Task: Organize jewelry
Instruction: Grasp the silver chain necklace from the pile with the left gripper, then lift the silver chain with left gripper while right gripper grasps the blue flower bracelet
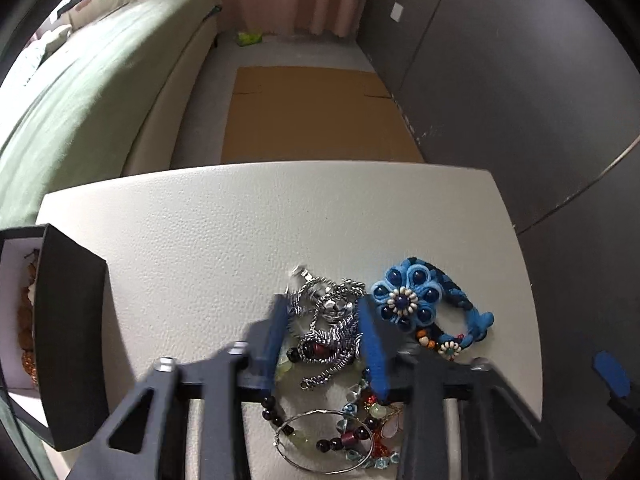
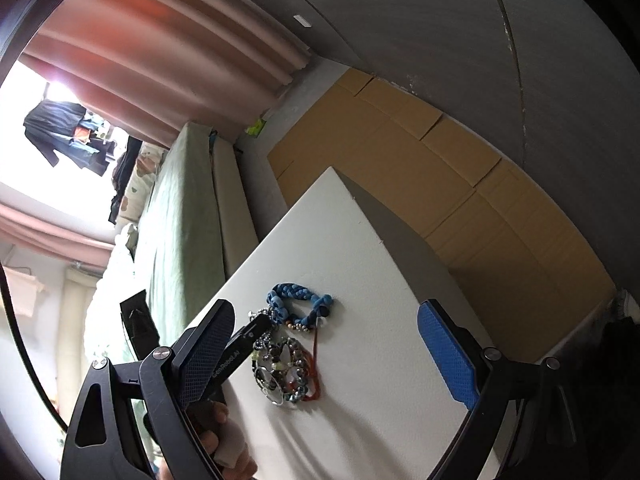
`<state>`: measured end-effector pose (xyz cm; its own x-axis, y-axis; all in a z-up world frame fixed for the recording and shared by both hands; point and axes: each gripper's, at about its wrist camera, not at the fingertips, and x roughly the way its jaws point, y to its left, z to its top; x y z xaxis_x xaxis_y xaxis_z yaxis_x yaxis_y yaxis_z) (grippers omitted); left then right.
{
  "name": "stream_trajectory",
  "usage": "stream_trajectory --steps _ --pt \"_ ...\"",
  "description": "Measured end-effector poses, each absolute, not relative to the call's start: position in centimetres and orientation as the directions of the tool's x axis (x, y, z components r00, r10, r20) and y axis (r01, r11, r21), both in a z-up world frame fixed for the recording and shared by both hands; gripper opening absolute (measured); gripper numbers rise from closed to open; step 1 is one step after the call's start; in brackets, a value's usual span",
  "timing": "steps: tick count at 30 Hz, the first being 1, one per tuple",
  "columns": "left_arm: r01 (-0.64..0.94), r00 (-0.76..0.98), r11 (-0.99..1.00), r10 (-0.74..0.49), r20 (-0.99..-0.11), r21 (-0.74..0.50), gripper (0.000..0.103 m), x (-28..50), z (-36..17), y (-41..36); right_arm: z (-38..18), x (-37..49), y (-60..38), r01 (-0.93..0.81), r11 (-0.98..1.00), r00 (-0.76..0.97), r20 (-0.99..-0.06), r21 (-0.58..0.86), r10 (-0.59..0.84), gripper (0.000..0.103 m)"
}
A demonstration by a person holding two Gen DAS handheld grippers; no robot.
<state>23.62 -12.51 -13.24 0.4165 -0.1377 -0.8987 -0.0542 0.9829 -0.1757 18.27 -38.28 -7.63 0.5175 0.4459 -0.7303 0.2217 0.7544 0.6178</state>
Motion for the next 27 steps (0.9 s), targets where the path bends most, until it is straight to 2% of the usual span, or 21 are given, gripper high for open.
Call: stream_trajectory --steps 8,10,24,27 --pt "-0.030 0.417 0.975 -0.187 -0.890 -0.219 0.014 23.8 -12.4 -11.4 -7.9 18.4 -37.6 0.205 0.764 0.497 -0.738 0.612 0.457 0.094" --pt "-0.019 0.428 0.978 -0.181 -0.886 -0.209 0.002 23.8 -11.6 -11.1 -8.0 18.6 -37.1 0.194 0.764 0.487 -0.736 0.616 0.470 0.094" --pt "0.022 0.533 0.972 -0.209 -0.820 -0.234 0.001 21.3 -4.2 -8.5 -8.9 19.0 -33.6 0.128 0.780 0.434 -0.741 0.613 0.512 0.094" --pt "0.021 0.563 0.971 -0.208 -0.800 -0.238 0.001 21.1 -2.2 -7.7 -9.1 19.1 -33.2 0.118 0.787 0.434 -0.745 0.605 0.507 0.086"
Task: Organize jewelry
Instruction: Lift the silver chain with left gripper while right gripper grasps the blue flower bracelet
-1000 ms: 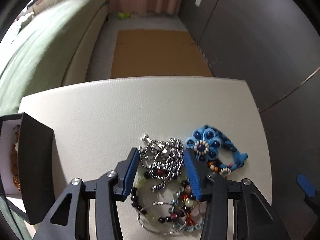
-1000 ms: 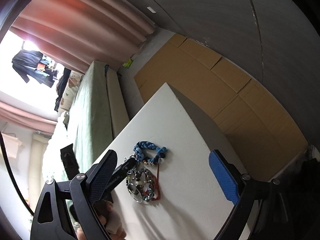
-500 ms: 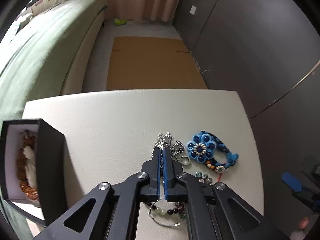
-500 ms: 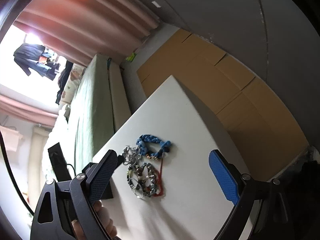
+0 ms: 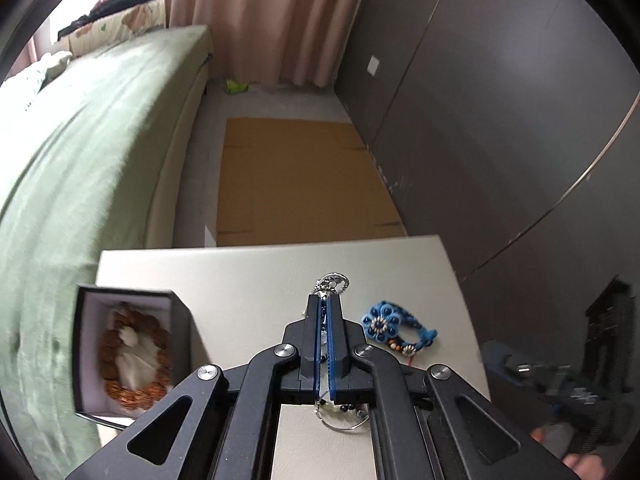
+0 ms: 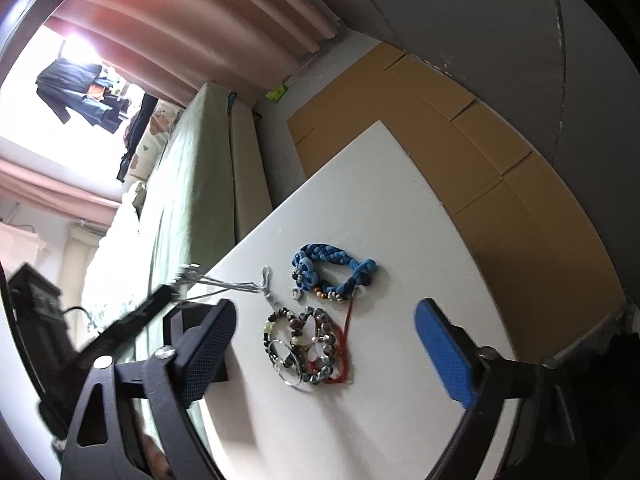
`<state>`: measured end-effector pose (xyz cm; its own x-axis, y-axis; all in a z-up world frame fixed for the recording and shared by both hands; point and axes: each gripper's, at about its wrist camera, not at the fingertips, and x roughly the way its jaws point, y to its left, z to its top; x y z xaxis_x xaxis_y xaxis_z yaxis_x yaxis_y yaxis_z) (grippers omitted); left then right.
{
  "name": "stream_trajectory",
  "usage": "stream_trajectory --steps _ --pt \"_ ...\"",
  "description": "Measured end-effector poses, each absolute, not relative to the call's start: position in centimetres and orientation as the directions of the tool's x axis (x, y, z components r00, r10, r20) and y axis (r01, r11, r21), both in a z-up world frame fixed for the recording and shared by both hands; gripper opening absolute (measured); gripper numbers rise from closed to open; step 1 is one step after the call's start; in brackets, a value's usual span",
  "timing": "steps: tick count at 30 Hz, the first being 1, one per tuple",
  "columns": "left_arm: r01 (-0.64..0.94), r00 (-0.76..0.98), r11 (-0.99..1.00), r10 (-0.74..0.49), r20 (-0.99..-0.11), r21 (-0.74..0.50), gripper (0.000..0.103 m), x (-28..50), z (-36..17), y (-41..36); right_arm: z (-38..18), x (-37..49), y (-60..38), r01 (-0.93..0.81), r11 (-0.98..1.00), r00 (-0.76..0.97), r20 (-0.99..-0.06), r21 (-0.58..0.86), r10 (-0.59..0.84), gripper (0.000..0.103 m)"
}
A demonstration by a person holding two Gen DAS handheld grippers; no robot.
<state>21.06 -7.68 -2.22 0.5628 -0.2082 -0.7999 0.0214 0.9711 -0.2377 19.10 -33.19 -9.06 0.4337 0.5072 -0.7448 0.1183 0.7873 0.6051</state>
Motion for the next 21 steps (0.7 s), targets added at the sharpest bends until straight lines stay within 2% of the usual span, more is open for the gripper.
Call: stream_trajectory --steps 2,7,12,17,18,20,21 --pt "0.020 0.579 0.971 -0.206 -0.789 -0.238 0.001 20.8 -1.1 -7.1 -9.7 19.4 -32.9 0.118 0.794 0.426 -0.753 0.596 0.502 0.082" --pt "0.017 0.606 0.972 -0.195 -0.771 -0.233 0.001 20.1 1.1 -5.9 -11.4 20.1 -32.2 0.135 0.819 0.412 -0.784 0.557 0.465 0.062" --pt "0.014 0.631 0.976 -0.177 -0.755 -0.217 0.001 19.2 3.0 -4.7 -12.5 20.8 -31.5 0.153 0.830 0.436 -0.790 0.537 0.430 0.051" --pt "0.002 0.649 0.978 -0.159 -0.744 -0.208 0.001 18.6 4.7 -3.7 -12.9 21.5 -29.5 0.136 0.881 0.465 -0.815 0.453 0.347 0.049" --pt "-0.003 0.653 0.979 -0.153 -0.742 -0.204 0.001 18.4 5.1 -3.4 -12.8 21.5 -28.9 0.126 0.901 0.468 -0.825 0.416 0.316 0.046" --pt "-0.012 0.660 0.979 -0.144 -0.737 -0.202 0.001 18.1 5.8 -2.8 -12.5 21.6 -28.0 0.120 0.938 0.457 -0.856 0.327 0.240 0.031" --pt "-0.016 0.664 0.980 -0.139 -0.735 -0.200 0.001 17.9 6.1 -2.5 -12.5 21.6 -27.8 0.123 0.951 0.444 -0.873 0.282 0.202 0.015"
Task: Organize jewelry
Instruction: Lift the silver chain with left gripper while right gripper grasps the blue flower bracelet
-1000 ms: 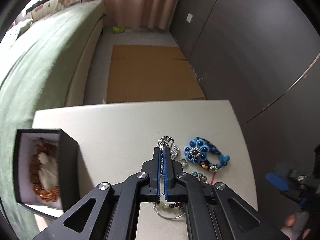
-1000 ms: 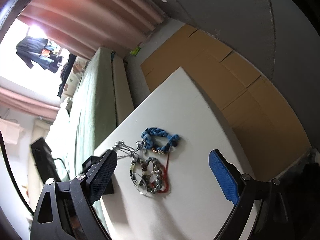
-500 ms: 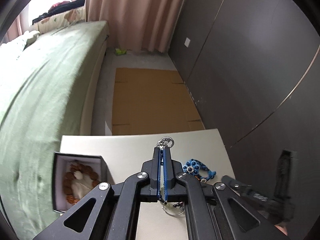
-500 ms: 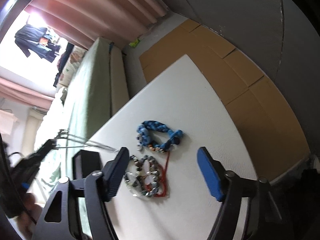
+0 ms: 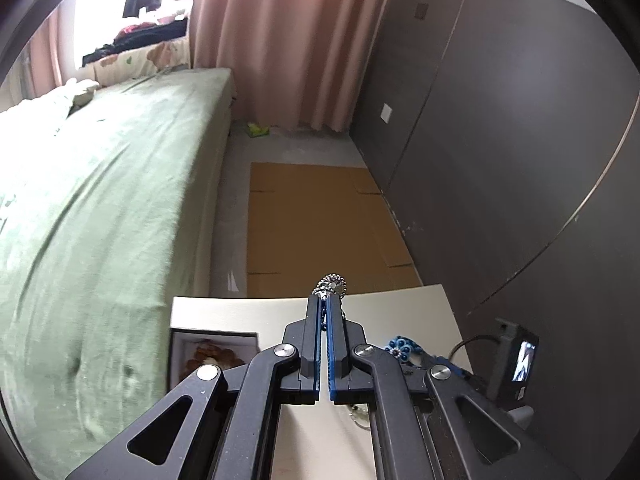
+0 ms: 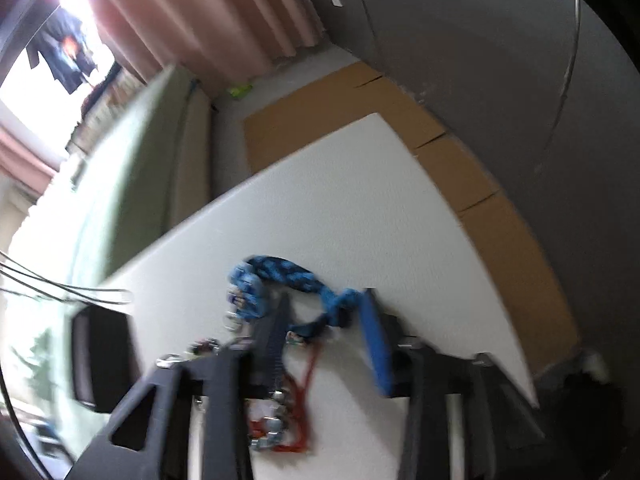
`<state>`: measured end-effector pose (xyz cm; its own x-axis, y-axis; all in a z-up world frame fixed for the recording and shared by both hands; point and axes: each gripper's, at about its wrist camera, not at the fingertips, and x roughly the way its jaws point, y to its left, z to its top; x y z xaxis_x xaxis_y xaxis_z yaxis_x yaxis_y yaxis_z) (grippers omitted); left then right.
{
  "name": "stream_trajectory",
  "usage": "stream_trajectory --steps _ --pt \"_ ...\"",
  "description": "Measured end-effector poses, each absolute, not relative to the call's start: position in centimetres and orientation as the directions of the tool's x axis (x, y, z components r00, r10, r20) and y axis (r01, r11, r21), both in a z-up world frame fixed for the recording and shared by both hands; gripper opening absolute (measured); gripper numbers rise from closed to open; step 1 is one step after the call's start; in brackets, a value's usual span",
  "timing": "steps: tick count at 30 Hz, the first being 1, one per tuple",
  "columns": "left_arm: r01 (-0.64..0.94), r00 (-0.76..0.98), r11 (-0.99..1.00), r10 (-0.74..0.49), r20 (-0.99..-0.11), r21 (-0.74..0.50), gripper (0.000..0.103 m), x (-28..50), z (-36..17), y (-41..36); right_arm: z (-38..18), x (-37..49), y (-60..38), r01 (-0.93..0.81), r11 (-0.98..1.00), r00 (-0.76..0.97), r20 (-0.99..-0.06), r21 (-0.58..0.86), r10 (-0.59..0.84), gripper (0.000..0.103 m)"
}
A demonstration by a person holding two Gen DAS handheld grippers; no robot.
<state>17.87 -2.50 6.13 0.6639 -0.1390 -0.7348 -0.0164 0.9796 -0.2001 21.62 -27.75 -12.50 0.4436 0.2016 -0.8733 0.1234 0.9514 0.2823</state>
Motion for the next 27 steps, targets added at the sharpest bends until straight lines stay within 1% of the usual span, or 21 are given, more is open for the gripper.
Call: stream_trajectory --steps 2,5,9,11,15,21,27 --pt "-0.023 0.671 0.980 -0.131 -0.730 -0.197 0.001 17.4 6.7 -2.0 -12.5 21.7 -27.9 0.120 0.942 0.430 -0.871 0.314 0.236 0.015" --pt "-0.028 0.681 0.980 -0.124 -0.721 -0.195 0.001 16.6 7.5 -1.3 -12.5 21.6 -28.5 0.121 0.898 0.418 -0.843 0.422 0.340 0.014" --pt "-0.038 0.703 0.980 -0.115 -0.702 -0.198 0.001 15.4 8.9 -0.3 -10.4 20.7 -28.2 0.078 0.889 0.471 -0.803 0.452 0.367 0.013" --pt "-0.044 0.708 0.980 -0.107 -0.698 -0.195 0.001 15.0 9.4 0.3 -9.0 20.1 -27.9 0.044 0.873 0.500 -0.768 0.485 0.401 0.013" --pt "-0.063 0.715 0.979 -0.093 -0.693 -0.196 0.001 14.3 9.7 1.4 -6.4 18.8 -27.3 -0.009 0.864 0.554 -0.716 0.504 0.423 0.013" --pt "-0.076 0.709 0.975 -0.095 -0.699 -0.209 0.001 13.8 8.7 2.6 -4.1 17.5 -27.3 -0.047 0.823 0.593 -0.647 0.566 0.479 0.013" --pt "-0.104 0.689 0.964 -0.108 -0.717 -0.245 0.001 13.8 6.1 4.4 -2.3 16.5 -26.3 -0.104 0.811 0.618 -0.602 0.576 0.507 0.013"
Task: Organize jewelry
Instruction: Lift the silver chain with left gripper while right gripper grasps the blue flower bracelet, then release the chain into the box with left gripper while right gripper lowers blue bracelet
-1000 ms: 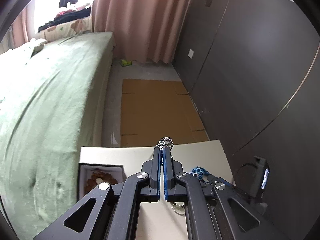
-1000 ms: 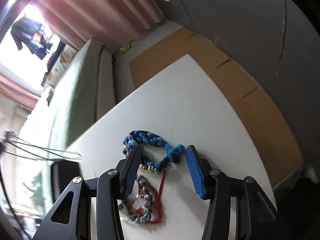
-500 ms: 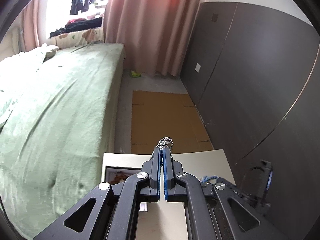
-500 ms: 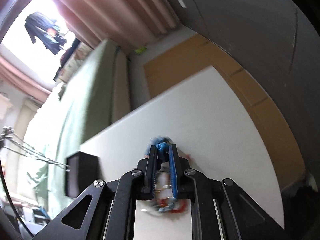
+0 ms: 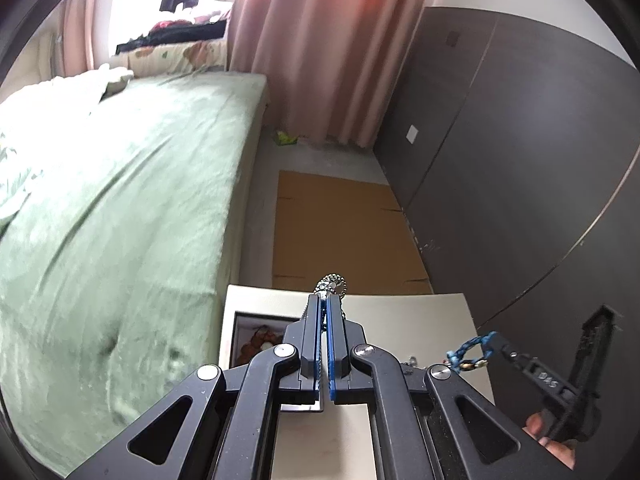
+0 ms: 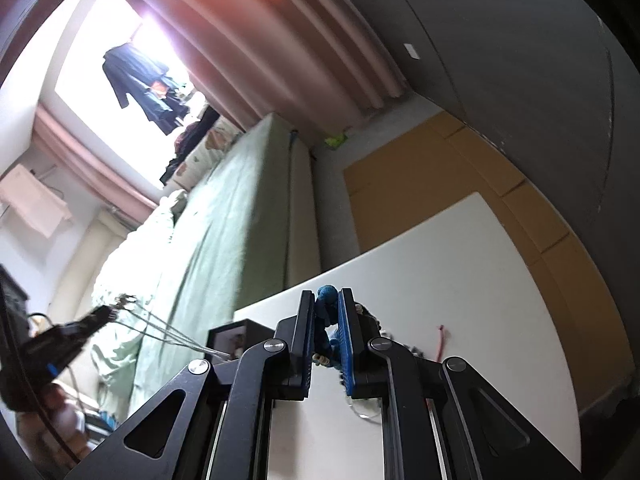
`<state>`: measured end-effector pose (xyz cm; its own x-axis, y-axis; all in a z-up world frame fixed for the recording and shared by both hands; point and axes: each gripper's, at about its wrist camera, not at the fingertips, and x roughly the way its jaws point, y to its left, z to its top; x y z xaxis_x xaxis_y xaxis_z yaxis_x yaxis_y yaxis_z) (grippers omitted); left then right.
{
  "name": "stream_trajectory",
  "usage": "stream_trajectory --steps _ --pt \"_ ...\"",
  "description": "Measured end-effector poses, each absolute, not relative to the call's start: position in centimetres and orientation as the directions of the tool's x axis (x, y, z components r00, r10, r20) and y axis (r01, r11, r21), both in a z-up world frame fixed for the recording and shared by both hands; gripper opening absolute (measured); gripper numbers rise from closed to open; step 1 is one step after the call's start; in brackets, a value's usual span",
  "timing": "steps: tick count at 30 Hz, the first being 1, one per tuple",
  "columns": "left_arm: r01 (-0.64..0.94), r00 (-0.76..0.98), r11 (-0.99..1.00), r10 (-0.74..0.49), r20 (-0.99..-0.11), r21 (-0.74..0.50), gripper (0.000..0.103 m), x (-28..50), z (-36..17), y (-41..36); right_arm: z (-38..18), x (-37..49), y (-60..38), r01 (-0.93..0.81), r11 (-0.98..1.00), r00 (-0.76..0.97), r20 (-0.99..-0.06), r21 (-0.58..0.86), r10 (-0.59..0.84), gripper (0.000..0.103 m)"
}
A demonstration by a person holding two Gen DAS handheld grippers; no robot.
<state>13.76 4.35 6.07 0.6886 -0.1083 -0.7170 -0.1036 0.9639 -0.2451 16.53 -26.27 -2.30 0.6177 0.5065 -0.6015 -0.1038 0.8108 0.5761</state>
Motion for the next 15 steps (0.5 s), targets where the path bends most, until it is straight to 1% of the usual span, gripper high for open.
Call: stream_trajectory --steps 10,15 --pt "-0.140 0.651 0.948 -0.129 -0.748 -0.286 0.001 14.5 1.2 6.1 -2.7 17.0 -24.6 -0.120 0.831 0.605 -0.624 0.543 0.495 0.013" --pt "-0.175 0.630 0.933 -0.139 -0.764 -0.314 0.001 15.0 -1.7 6.7 -2.7 16.9 -24.6 -0.115 0.820 0.602 -0.618 0.560 0.506 0.013"
